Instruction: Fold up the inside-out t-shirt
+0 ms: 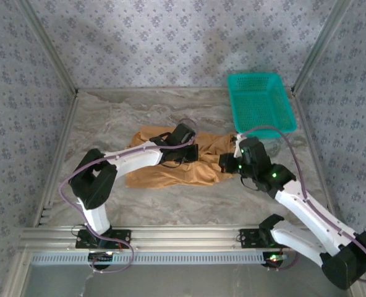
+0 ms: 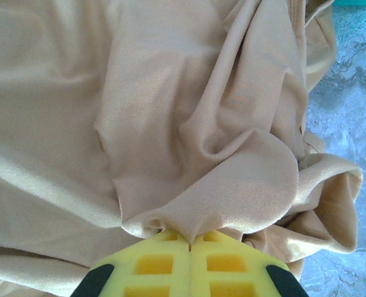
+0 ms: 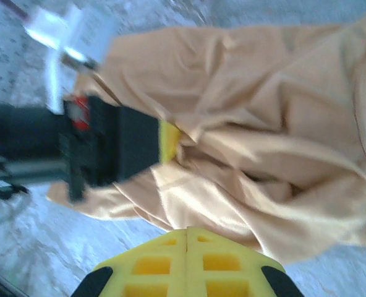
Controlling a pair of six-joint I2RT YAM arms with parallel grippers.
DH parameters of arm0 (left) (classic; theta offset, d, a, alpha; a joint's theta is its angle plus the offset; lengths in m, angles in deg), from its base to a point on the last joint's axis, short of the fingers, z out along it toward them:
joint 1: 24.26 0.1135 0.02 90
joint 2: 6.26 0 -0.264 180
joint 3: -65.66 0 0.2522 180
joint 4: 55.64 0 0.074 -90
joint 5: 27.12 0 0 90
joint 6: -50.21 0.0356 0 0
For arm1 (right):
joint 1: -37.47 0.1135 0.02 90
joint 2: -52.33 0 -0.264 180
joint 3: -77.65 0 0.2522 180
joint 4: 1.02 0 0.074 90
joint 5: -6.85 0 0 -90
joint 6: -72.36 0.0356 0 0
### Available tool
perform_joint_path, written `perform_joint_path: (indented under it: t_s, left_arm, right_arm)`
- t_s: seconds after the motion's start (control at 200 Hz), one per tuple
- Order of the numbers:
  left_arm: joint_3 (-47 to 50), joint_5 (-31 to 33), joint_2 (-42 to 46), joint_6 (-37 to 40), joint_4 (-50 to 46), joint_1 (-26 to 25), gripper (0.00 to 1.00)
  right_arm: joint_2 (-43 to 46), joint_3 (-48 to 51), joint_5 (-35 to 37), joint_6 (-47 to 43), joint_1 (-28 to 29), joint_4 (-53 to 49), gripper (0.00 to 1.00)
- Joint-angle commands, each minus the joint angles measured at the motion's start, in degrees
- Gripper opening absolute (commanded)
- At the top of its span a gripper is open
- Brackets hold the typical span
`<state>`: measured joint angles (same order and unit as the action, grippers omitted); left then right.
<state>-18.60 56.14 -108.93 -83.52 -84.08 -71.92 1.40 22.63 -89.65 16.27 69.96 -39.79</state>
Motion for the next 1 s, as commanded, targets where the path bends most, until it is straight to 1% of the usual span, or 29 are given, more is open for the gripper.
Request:
perform_joint_path:
  t_s: [0.0,0.025,0.08,0.195,0.22,0.26,0.325,0.415,0.525,0.545,0.62,0.67,0.69,0.789,0.849,0.934,0.994]
  left_arm:
    - [0.54,-1.54,-1.04,-1.16,1.49,0.03,0.0]
    - [0.62,-1.69,-1.0,-1.18,1.43,-0.06,0.0]
    - [0.88,-1.44,-0.61,-1.1,1.33,-0.55,0.0]
    - [1.84,-0.76,0.51,-1.18,0.73,-1.69,0.0]
    - [2.14,-0.58,0.75,-1.19,0.65,-1.96,0.0]
    - [2.54,-0.17,1.05,-1.35,0.46,-2.28,0.0]
    - [3.48,0.28,1.61,-1.79,0.81,-2.79,0.0]
    - [4.39,0.6,2.02,-2.32,1.31,-3.14,0.0]
    - [5.08,1.18,2.71,-2.48,1.32,-3.24,0.0]
    - [5.18,1.25,2.89,-2.48,1.32,-3.23,0.0]
    - [5.44,1.77,3.42,-2.37,1.15,-3.23,0.0]
    - [5.38,2.04,3.62,-2.23,0.98,-3.25,0.0]
    - [5.37,2.14,3.7,-2.16,0.97,-3.24,0.0]
    - [5.15,2.26,3.62,-2.07,0.97,-2.98,0.0]
    - [4.94,2.31,3.37,-1.84,0.88,-2.82,0.0]
    - [4.87,2.5,3.18,-2.0,0.96,-2.71,0.0]
    - [5.0,2.7,3.18,-2.3,1.13,-2.71,0.0]
  right_arm:
    - [-0.81,4.69,0.82,1.54,-0.3,-1.28,0.0]
    - [-1.35,4.93,1.84,1.7,-0.39,-2.05,0.0]
    - [-2.63,4.9,3.87,1.68,-0.74,-3.2,0.08]
    - [-5.84,2.65,6.05,1.68,-1.13,-3.09,0.43]
    - [-6.72,2.02,6.11,1.68,-1.09,-2.8,0.49]
    - [-8.42,0.98,6.29,1.69,-0.92,-2.52,0.55]
    - [-11.88,-0.93,6.73,1.69,-0.59,-2.23,0.59]
    - [-18.27,-4.08,7.87,1.7,-0.5,-3.28,0.59]
    - [-25.16,-6.57,7.65,1.69,-0.52,-4.45,0.59]
    - [-26.05,-6.72,7.62,2.99,-0.5,-4.33,0.6]
    - [-28.25,-6.78,7.07,4.02,-0.5,-3.8,0.59]
    - [-28.94,-6.43,6.69,4.39,-0.33,-3.18,0.54]
    - [-29.02,-6.26,6.56,4.62,-0.26,-2.93,0.5]
    - [-27.97,-4.5,6.09,4.38,0.57,-2.47,0.17]
    - [-25.95,-2.84,6.36,4.04,1.67,-2.57,0.01]
    - [-21.24,1.2,8.44,4.22,4.02,-2.14,0.0]
    - [-16.29,5.18,11.0,5.36,6.16,-0.88,0.0]
